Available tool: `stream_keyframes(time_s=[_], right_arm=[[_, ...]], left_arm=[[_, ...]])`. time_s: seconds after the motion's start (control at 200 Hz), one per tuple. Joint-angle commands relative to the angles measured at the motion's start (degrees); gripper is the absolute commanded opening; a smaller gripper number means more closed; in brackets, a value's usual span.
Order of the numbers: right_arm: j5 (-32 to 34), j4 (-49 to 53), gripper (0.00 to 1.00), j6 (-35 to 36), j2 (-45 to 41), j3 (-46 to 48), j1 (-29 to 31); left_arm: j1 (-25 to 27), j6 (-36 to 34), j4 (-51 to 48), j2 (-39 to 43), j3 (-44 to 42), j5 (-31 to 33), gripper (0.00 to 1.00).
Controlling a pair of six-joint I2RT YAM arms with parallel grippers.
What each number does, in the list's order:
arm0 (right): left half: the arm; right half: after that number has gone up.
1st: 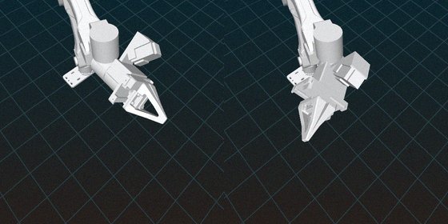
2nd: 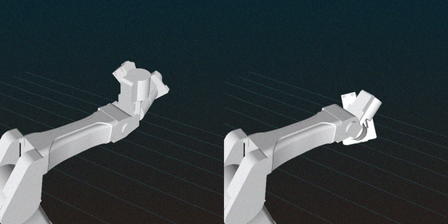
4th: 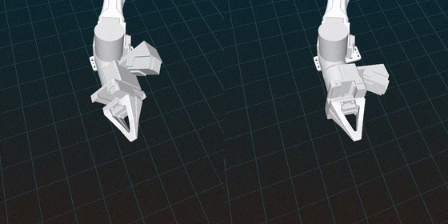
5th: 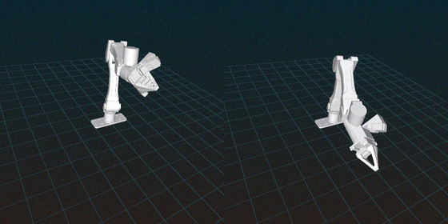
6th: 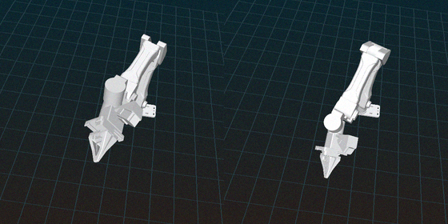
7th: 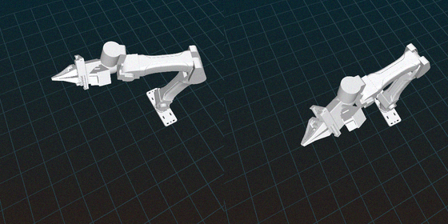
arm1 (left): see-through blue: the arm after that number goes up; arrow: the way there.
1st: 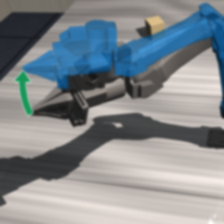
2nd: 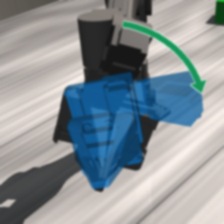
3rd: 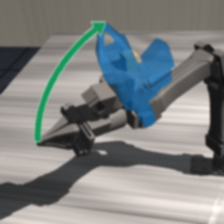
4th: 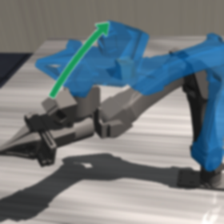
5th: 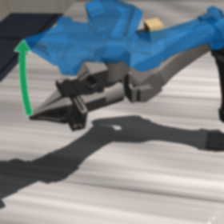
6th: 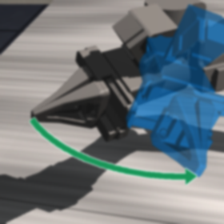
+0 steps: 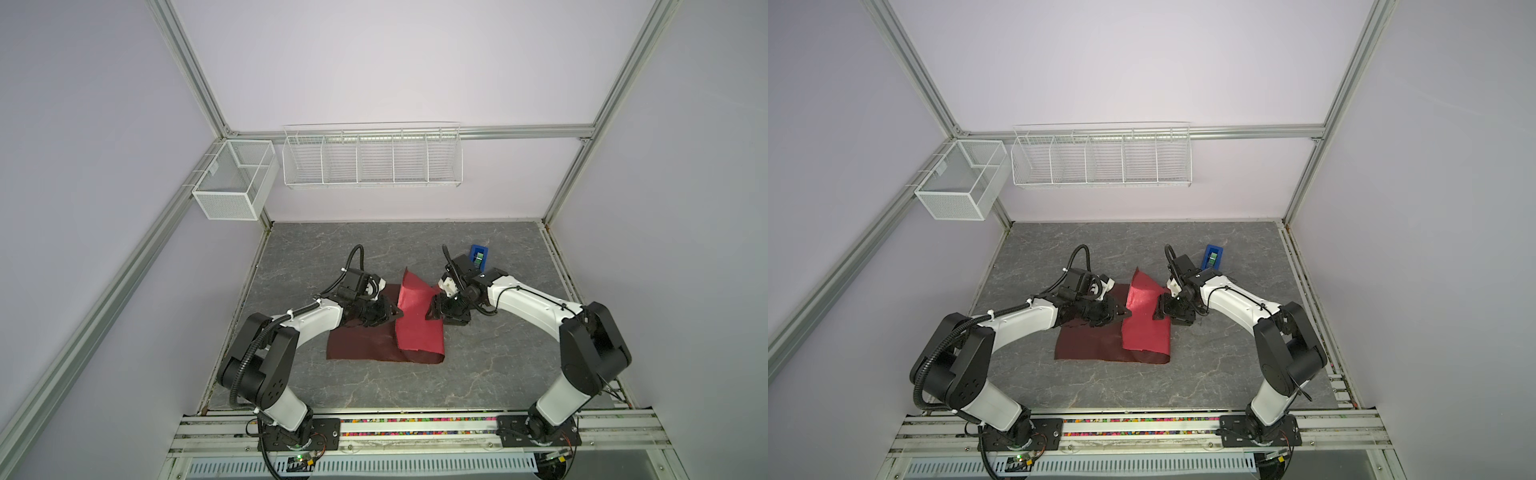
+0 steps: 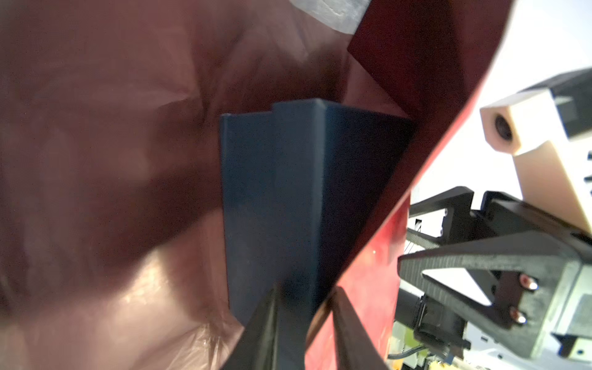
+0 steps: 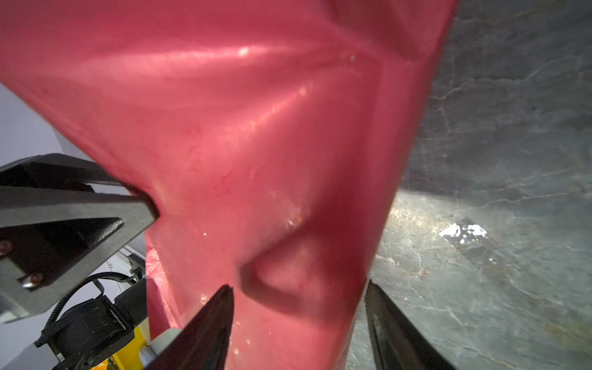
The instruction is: Wrap the gift box in paper
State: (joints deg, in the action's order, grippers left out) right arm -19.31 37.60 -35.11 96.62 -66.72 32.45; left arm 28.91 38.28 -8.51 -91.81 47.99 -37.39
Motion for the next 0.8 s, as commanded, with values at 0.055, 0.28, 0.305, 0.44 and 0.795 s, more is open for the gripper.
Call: stream_keyframes(time_s=[0.055, 0.28, 0.305, 0.44, 0.795], right_arm=[[-0.18, -0.25, 0.68, -0.13, 0.74, 1.41, -0.15], [-0.59, -0.08, 0.68, -0.12, -0.20, 1.25, -0.04], [-0.72, -0.08, 0.68, -0.15, -0.20, 1.24, -0.04], [-0.90, -0.16, 0.68, -0.15, -0.20, 1.16, 0.16], [-0.90, 0.01, 0.68, -0.24, -0.46, 0.89, 0.25]], left_arm=[[-0.25, 0.52, -1.61, 1.67, -0.25, 1.66, 0.44], [-0.34, 1.01, -2.66, 4.53, 0.55, 0.44, 0.49], [-0.34, 1.14, -2.48, 4.56, 0.53, 0.06, 0.49], [-0.33, 2.43, 0.09, 4.45, 0.46, -1.99, 0.48], [-0.30, 5.25, 7.02, 0.79, 1.29, -7.49, 0.39]])
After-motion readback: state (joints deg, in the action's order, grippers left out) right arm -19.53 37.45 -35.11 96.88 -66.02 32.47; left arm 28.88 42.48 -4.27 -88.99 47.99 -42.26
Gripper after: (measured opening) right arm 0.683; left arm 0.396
